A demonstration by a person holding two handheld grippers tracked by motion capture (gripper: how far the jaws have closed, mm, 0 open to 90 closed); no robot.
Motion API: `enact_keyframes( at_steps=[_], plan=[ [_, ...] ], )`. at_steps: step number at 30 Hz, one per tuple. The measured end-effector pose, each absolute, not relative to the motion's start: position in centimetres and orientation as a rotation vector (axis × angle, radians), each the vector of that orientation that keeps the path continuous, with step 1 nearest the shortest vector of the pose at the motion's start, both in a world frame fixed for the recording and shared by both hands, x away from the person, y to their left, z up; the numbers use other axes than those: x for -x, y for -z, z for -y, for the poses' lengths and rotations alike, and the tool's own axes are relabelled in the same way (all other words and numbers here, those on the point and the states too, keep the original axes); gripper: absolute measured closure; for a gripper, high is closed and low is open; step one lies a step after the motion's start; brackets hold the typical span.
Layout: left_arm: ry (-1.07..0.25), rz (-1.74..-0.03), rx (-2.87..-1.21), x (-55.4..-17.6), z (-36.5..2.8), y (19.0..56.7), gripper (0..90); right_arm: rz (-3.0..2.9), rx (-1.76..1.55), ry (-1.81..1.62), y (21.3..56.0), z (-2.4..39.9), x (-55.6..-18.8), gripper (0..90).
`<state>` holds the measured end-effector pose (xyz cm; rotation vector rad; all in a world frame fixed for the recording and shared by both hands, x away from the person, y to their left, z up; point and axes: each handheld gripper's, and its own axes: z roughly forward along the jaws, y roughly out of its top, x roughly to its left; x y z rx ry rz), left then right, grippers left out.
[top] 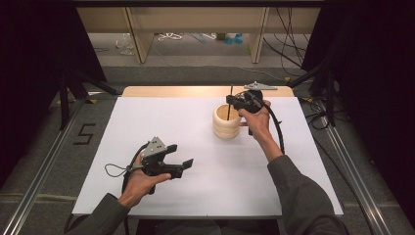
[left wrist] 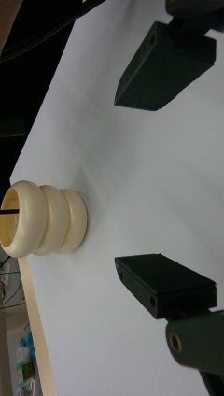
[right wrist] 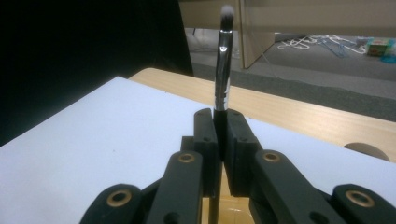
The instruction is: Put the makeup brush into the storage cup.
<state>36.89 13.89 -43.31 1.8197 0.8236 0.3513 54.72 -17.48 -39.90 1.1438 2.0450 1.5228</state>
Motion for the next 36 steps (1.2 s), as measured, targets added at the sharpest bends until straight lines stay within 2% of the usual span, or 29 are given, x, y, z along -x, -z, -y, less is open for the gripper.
enact_keyframes(
  at_steps=[14, 15, 18, 21, 30, 36],
  plan=[
    [-0.351, -0.829, -1.813, -36.9, -13.9, 43.3, 18.5, -2.084, -1.146, -1.492, 40.9, 16.9, -54.5, 83.5],
    [-0.348, -0.834, -1.810, -36.9, -13.9, 43.3, 18.5, -2.085, -1.150, -1.490, 40.9, 16.9, -54.5, 81.0],
    [-0.350, -0.829, -1.814, -36.9, -14.0, 43.3, 18.4, -2.074, -1.191, -1.467, 40.8, 16.9, -54.6, 60.7],
    [-0.351, -0.829, -1.813, -36.9, -14.0, 43.3, 18.4, -2.044, -1.224, -1.456, 40.5, 17.2, -54.5, 47.4],
    [-0.359, -0.837, -1.819, -36.9, -14.0, 43.2, 18.4, -2.007, -1.182, -1.456, 38.9, 17.5, -53.0, 33.3],
    [-0.358, -0.834, -1.816, -36.9, -14.0, 43.2, 18.4, -2.008, -1.099, -1.464, 37.7, 17.0, -51.3, 27.4]
  ],
)
